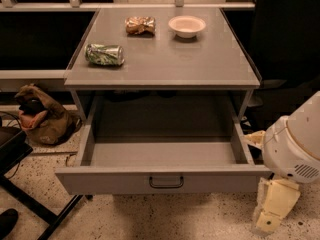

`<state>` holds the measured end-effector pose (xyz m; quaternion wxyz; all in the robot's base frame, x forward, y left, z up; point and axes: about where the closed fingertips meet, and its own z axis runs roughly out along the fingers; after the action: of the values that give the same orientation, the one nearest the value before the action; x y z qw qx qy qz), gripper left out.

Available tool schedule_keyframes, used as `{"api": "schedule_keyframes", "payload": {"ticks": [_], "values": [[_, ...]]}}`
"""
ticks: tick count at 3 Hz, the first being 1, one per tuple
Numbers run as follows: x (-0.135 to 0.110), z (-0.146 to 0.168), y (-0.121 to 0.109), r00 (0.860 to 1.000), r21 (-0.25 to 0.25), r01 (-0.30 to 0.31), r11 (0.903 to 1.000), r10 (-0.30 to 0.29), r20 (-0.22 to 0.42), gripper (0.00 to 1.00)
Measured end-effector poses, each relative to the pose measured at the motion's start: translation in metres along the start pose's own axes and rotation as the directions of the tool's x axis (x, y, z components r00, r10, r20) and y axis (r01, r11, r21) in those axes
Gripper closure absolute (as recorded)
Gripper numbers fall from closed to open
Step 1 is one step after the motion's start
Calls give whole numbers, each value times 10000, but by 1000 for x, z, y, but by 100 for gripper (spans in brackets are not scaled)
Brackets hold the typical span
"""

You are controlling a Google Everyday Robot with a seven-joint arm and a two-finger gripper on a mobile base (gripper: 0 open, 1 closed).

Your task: Close top drawer

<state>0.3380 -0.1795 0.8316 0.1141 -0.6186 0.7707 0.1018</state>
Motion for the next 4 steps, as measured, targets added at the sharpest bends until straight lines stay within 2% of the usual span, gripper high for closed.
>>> {"api": "schedule_keyframes", "payload": {"ticks": [1, 2, 3, 4], "values": [[0, 0, 0, 10000, -4, -1, 10000, 1, 4, 0], [12, 35, 4, 9994, -395, -249, 9989, 257, 216, 0], [22, 84, 6, 9986, -928, -284, 9953, 324, 416, 0], [22, 132, 9, 9978, -1539, -35, 9881, 136, 649, 0]]}}
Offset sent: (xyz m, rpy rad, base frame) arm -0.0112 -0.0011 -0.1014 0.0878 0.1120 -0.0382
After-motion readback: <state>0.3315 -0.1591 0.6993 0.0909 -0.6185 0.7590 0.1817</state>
